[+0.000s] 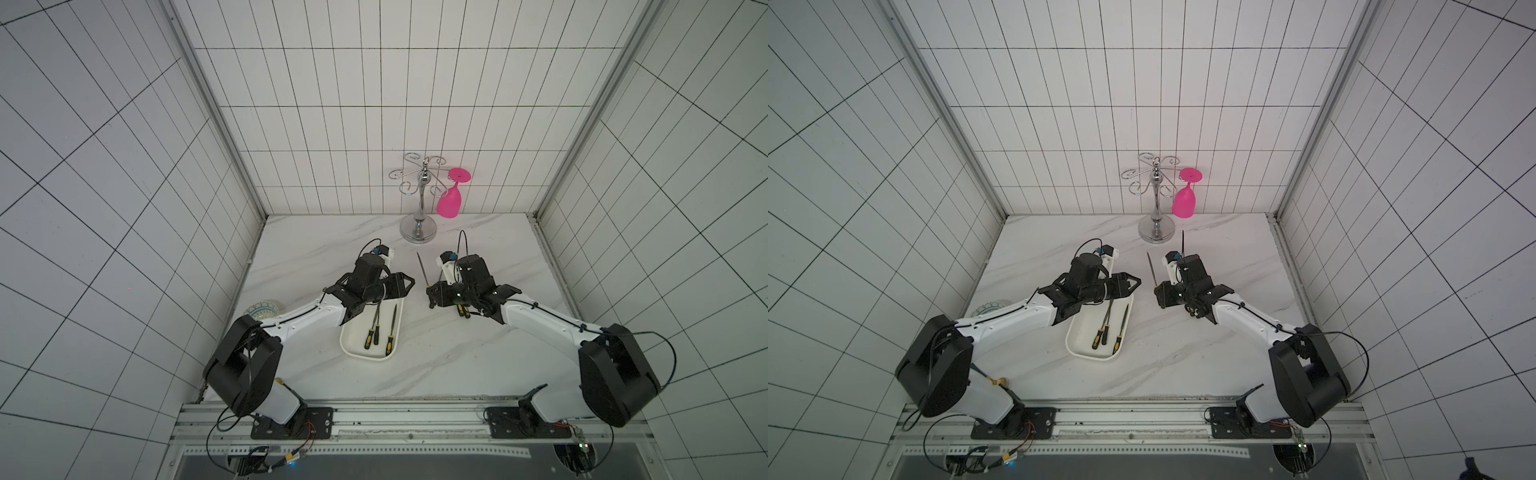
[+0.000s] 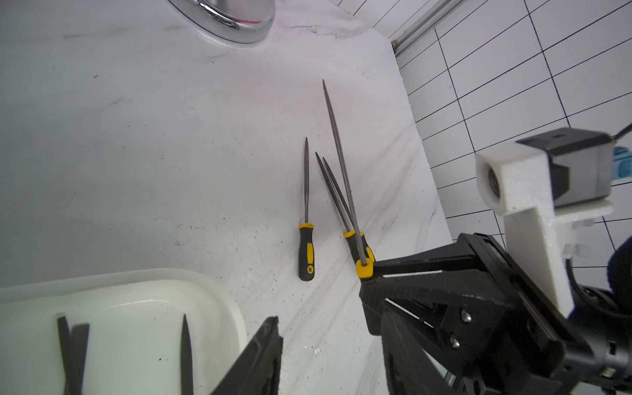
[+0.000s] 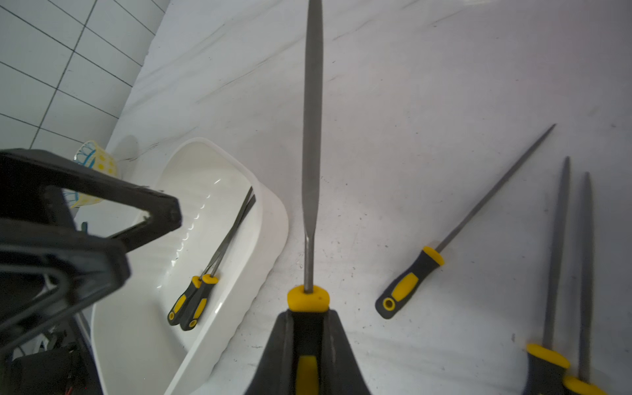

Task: Put the file tool into the storage box
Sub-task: Pick up the file tool from the center of the board.

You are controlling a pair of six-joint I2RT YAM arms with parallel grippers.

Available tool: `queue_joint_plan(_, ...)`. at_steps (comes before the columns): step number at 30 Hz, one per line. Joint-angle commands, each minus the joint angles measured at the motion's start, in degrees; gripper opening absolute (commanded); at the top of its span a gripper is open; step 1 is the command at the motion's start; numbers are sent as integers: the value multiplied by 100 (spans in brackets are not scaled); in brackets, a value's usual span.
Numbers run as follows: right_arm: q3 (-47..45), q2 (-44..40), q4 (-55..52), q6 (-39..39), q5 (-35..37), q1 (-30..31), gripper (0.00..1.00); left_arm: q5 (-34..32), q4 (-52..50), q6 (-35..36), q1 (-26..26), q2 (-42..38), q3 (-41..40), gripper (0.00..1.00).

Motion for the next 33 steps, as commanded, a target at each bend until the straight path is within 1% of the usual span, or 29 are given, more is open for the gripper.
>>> queue_joint_plan(1,239,-143,142,-6,-699,128,0,126,239,-27,16,128,189,50)
queue_joint_plan(10,401,-232,-37,-297,-952,339,0,223,504,-132,15,468,417,49)
queue_joint_plan(15,437,-319,-88,-325,-893,343,0,406,589,-193,30,668,534,37)
queue_joint_plan(18,462,-363,-104,-302,-888,344,0,422,644,-220,28,732,533,27)
queue_joint_plan(19,464,-372,-106,-298,-888,348,0,425,664,-236,48,748,518,23)
queue_joint_plan(21,473,-390,-109,-290,-878,345,0,460,689,-255,59,778,509,8)
queue_joint_plan(22,473,-399,-107,-289,-871,345,0,490,693,-265,64,777,508,3)
queue_joint_plan(23,466,-401,-111,-289,-870,343,0,516,693,-264,73,777,495,0)
queue_joint_plan(25,479,-433,-108,-273,-853,343,0,518,665,-247,76,719,465,0)
queue_joint_plan(26,488,-432,-113,-272,-875,339,9,509,656,-234,73,671,427,0)
queue_joint_plan(27,507,-450,-132,-259,-833,344,21,493,626,-206,76,609,384,0)
queue_joint_plan(28,508,-469,-141,-231,-726,343,31,466,566,-163,86,519,347,0)
queue_joint_plan(29,508,-493,-146,-203,-649,335,39,440,498,-120,83,425,310,0)
queue_joint_plan(30,500,-512,-150,-202,-573,334,43,402,377,-37,92,319,262,0)
queue_joint_plan(31,486,-543,-143,-185,-496,335,44,325,213,63,91,162,220,0)
queue_joint_plan(33,450,-566,-121,-166,-415,334,45,109,-124,260,94,-155,88,0)
